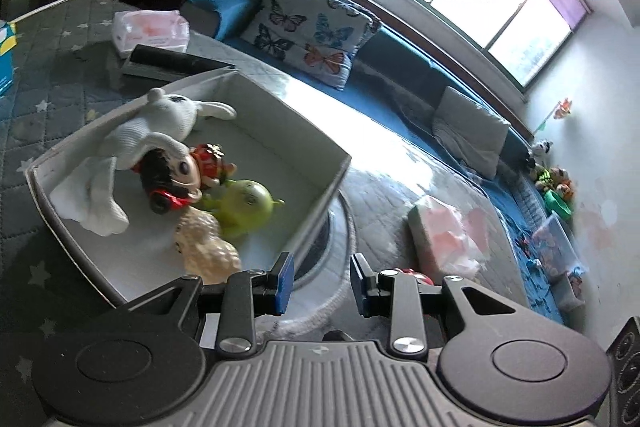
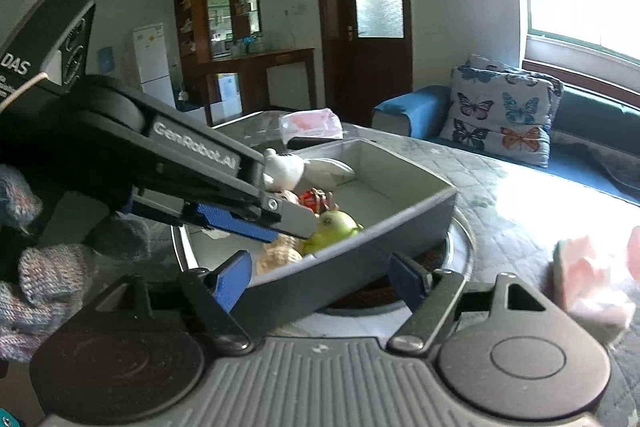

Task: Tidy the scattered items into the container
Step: 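Move the left gripper toward the red ball toy on the table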

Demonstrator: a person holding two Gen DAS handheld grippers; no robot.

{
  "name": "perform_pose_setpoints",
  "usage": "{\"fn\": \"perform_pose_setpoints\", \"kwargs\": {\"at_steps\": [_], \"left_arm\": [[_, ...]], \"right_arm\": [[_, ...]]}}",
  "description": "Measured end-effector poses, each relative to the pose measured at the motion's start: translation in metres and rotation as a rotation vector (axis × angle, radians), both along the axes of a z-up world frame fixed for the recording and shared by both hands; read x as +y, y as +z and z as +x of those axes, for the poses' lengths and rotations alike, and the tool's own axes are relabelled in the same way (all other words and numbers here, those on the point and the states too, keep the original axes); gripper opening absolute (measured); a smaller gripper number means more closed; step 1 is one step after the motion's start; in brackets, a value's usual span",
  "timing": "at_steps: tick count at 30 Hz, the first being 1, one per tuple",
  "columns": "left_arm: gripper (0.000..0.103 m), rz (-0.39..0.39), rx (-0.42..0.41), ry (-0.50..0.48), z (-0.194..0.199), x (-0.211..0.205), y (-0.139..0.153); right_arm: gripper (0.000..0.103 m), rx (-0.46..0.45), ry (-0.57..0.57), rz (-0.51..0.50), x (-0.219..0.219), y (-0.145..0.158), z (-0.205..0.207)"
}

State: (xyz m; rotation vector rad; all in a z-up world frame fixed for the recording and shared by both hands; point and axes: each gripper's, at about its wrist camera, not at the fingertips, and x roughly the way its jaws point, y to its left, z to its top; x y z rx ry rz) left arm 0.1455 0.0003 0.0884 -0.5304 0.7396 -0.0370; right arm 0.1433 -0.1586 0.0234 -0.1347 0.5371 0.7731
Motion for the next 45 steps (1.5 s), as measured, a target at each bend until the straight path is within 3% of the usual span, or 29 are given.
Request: {"fn": "perform_pose_setpoints", "kwargs": {"at_steps": [12,20,34,45], "left_arm": [[0.034,0.022,0.041,-0.118,0.008,-0.047,-0.015],[0.034,0.01,0.1,-0.173,0.022,-0.068,-0.038],[0.034,-0.086,0.114,-0.202,0.067,-0.085,-0.051],[0.036,-0.171,0.117,-0.204,0.098,-0.085,-0.062]], "right_arm": [[0.078,0.044,-0.125,-0.018,-0.044,-0.022,-0.006],[0.085,0.057,-0.211,-0.031,-0.066,-0.031,-0.003],[0.085,0.128,-0.344,-0.003,-0.09,-0.054,0.036],[0.085,0.184,-0.377,0.049,-0.096,-0.07,0.069]]}}
